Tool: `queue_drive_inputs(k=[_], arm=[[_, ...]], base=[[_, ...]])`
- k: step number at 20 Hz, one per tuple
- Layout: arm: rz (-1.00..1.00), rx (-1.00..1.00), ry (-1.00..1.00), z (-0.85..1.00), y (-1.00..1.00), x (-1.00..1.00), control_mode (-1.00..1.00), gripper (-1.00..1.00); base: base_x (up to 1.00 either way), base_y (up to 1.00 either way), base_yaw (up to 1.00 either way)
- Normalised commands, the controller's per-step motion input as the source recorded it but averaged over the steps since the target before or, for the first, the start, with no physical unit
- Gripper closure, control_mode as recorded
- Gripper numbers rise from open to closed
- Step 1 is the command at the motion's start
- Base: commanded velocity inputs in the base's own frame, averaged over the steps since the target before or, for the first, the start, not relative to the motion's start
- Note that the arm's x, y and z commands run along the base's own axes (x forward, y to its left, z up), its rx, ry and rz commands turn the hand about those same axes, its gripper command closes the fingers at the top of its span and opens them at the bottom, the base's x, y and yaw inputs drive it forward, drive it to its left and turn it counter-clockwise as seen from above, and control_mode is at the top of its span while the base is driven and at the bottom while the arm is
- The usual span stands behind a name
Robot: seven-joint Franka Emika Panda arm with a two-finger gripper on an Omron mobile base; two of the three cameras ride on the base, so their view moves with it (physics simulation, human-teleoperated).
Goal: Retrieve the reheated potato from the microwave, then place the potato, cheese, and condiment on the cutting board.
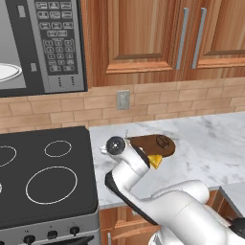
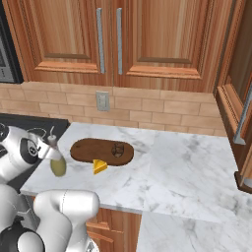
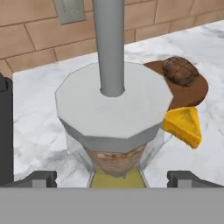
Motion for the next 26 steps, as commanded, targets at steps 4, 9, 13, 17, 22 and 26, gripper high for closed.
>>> queue_drive_inputs(k=[4, 9, 13, 17, 22, 26], arm=[[-0.04, 0.00, -0.21, 0.00, 0.03, -0.08, -1.00, -1.00], [-0.04, 0.00, -0.17, -0.01, 0.00, -0.01, -1.00, -1.00], [-0.04, 0.00, -0.13, -0.03, 0.00, -0.01, -1.00, -1.00], [-0.06, 0.00, -0.09, -0.03, 0.00, 0.00, -1.00, -1.00], [-0.06, 0.00, -0.11, -0.01, 0.02, 0.00, -1.00, -1.00], [-0.06, 0.00, -0.13, 0.00, 0.05, 0.00, -1.00, -1.00]], base=[[0.00, 0.00, 0.00], [0.00, 0.00, 0.00], [0.00, 0.00, 0.00], [0.00, 0.00, 0.00], [0.00, 0.00, 0.00], [0.00, 0.00, 0.00]])
